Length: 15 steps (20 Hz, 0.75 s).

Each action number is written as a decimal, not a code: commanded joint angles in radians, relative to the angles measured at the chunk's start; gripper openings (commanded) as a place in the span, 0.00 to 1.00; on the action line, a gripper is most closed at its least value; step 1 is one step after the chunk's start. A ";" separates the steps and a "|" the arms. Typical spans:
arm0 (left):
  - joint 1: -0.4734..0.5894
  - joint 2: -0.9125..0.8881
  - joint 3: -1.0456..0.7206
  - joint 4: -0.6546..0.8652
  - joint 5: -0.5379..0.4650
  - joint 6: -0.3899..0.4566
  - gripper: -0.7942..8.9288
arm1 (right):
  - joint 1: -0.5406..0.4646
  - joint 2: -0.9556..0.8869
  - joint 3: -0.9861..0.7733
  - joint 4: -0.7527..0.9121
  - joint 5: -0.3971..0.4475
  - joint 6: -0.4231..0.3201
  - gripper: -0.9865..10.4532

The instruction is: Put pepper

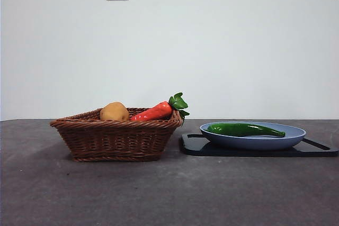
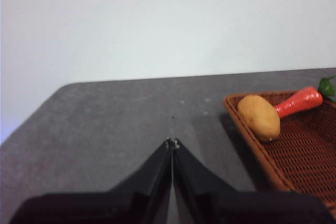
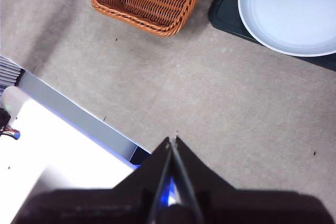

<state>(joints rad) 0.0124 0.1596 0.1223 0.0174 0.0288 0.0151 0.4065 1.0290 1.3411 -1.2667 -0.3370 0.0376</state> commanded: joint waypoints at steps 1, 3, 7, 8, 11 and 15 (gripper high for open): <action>0.003 -0.034 -0.042 0.011 0.000 -0.024 0.09 | 0.006 0.006 0.018 0.006 0.003 0.006 0.10; 0.003 -0.064 -0.070 0.010 0.000 -0.024 0.09 | 0.006 0.006 0.018 0.006 0.003 0.006 0.10; 0.003 -0.132 -0.116 -0.023 0.000 -0.039 0.09 | 0.006 0.006 0.018 0.006 0.003 0.006 0.10; 0.003 -0.145 -0.116 -0.049 0.000 -0.042 0.09 | 0.006 0.006 0.018 0.006 0.003 0.006 0.10; 0.003 -0.158 -0.116 -0.108 0.003 -0.042 0.09 | 0.006 0.006 0.018 0.006 0.003 0.006 0.10; 0.003 -0.158 -0.115 -0.185 0.003 -0.046 0.09 | 0.006 0.006 0.018 0.005 0.003 0.006 0.10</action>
<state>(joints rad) 0.0124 0.0063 0.0174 -0.1810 0.0326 -0.0219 0.4065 1.0290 1.3411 -1.2667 -0.3370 0.0376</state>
